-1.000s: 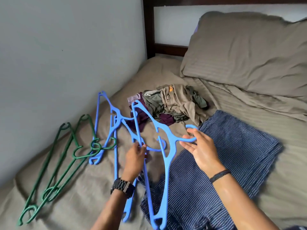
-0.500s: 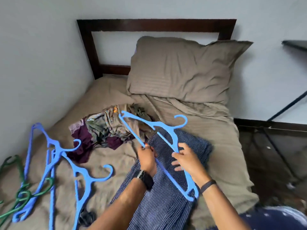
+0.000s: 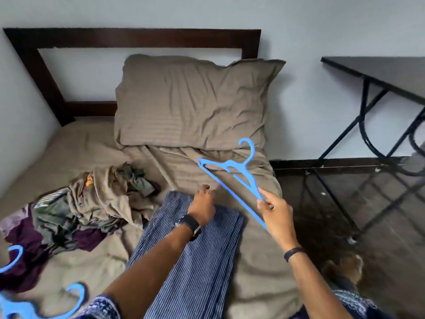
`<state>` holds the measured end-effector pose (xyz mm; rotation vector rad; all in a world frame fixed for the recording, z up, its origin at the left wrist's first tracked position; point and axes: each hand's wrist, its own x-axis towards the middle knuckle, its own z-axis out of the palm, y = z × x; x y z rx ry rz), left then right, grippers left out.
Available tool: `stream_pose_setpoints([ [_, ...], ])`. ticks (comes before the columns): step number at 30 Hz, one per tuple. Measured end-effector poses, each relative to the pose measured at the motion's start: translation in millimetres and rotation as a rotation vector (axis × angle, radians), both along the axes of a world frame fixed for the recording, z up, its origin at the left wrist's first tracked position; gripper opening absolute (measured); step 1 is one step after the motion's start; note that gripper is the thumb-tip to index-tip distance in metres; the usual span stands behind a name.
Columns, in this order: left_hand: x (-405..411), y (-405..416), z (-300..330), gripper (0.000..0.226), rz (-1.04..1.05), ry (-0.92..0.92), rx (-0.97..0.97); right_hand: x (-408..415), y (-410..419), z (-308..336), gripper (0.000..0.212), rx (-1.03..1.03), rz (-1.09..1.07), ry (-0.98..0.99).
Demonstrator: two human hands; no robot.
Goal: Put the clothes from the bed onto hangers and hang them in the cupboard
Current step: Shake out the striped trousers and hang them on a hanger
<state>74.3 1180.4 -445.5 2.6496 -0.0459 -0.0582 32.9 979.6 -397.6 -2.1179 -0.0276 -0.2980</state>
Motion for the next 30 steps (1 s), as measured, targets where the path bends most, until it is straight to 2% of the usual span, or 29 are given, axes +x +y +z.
stream_pose_setpoints([
  [2,5.1,0.7,-3.8,0.037,-0.045,0.042,0.196,5.7,-6.9,-3.1,0.034,0.031,0.021,0.005],
  [5,-0.5,-0.3,-7.0,0.027,0.032,-0.043,0.201,7.6,-11.3,-8.8,0.032,0.054,0.074,0.024],
  [8,-11.6,-1.1,-10.0,0.021,0.147,-0.233,-0.082,4.5,-6.8,-12.8,0.032,0.051,0.167,-0.011],
  [10,-21.3,-1.6,-7.7,0.017,0.204,-0.296,-0.293,2.4,1.3,-15.8,0.032,0.056,0.237,-0.029],
  [15,-38.4,-1.3,-3.8,0.014,0.355,-0.288,-0.504,-6.4,30.5,-24.3,0.034,-0.077,0.493,-0.025],
  [17,-48.0,-0.5,-5.4,0.014,0.366,-0.26,-0.63,-11.0,35.5,-27.1,0.034,-0.124,0.52,-0.063],
  [18,-53.6,0.0,-5.9,0.016,0.353,-0.229,-0.756,-12.8,35.8,-27.8,0.034,-0.142,0.525,-0.084],
  [23,-99.4,3.1,-8.1,0.051,0.248,0.016,-1.533,-27.9,32.6,-27.2,0.036,-0.196,0.601,-0.17],
  [25,-116.5,4.6,-6.9,0.059,0.187,0.135,-1.651,-33.5,31.8,-29.7,0.037,-0.249,0.618,-0.175],
  [26,-123.6,5.5,-6.3,0.055,0.168,0.182,-1.686,-36.2,32.0,-32.1,0.038,-0.276,0.632,-0.174],
  [28,-130.2,5.2,-4.4,0.034,0.182,0.243,-1.742,-38.3,32.6,-37.4,0.042,-0.338,0.674,-0.158],
  [30,-129.5,3.0,-2.4,0.02,0.305,0.23,-1.708,-37.6,33.2,-40.8,0.043,-0.401,0.702,-0.101],
])
